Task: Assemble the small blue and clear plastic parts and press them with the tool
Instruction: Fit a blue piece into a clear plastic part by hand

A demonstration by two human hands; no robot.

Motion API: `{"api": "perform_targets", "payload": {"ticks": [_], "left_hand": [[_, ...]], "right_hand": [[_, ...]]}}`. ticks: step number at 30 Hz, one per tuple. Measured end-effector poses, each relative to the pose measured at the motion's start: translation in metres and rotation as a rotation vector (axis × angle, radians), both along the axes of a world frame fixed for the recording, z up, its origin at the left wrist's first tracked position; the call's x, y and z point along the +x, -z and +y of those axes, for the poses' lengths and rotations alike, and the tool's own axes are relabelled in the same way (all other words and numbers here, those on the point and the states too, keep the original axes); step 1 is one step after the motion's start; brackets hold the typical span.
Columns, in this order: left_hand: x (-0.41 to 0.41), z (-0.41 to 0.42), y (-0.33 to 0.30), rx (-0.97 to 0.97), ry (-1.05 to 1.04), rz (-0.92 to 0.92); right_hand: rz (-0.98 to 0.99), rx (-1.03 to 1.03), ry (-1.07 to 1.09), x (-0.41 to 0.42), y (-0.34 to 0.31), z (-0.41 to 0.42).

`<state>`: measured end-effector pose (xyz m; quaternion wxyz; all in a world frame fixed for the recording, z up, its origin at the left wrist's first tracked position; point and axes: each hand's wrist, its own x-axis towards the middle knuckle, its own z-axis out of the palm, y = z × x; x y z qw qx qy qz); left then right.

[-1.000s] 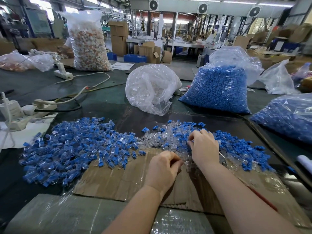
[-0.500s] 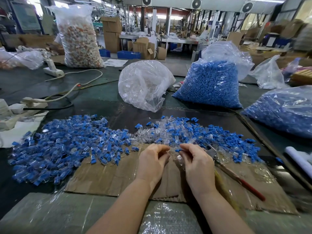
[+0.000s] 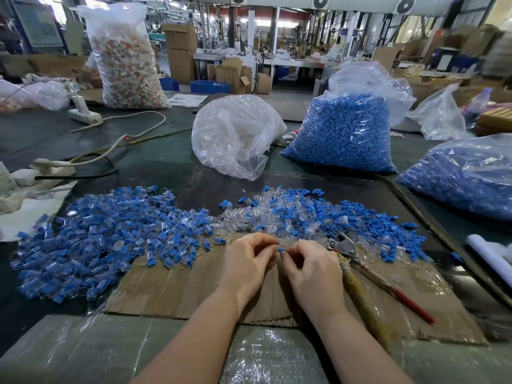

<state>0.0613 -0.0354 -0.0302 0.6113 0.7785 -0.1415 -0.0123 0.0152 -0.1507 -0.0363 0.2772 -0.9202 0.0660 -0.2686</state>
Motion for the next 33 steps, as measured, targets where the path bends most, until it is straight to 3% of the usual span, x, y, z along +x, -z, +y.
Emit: {"api": "perform_targets", "payload": {"ticks": [6,15,30,33], "left_hand": [[0.003,0.0,0.002,0.059,0.0,-0.013],[0.001,0.002,-0.001,-0.004,0.026,0.006],[0.006,0.003,-0.001,0.077,0.034,-0.014],[0.007,0.002,-0.001,-0.006,0.033,0.062]], "right_hand": [[-0.004,-0.004,-0.034,-0.001,-0.003,0.0],[-0.056,-0.008,-0.15,-0.006,-0.009,0.0],[-0.027,-0.068,-0.133,-0.005,-0.013,-0.001],[-0.019,-0.099,-0.039,-0.006,-0.021,-0.007]]}}
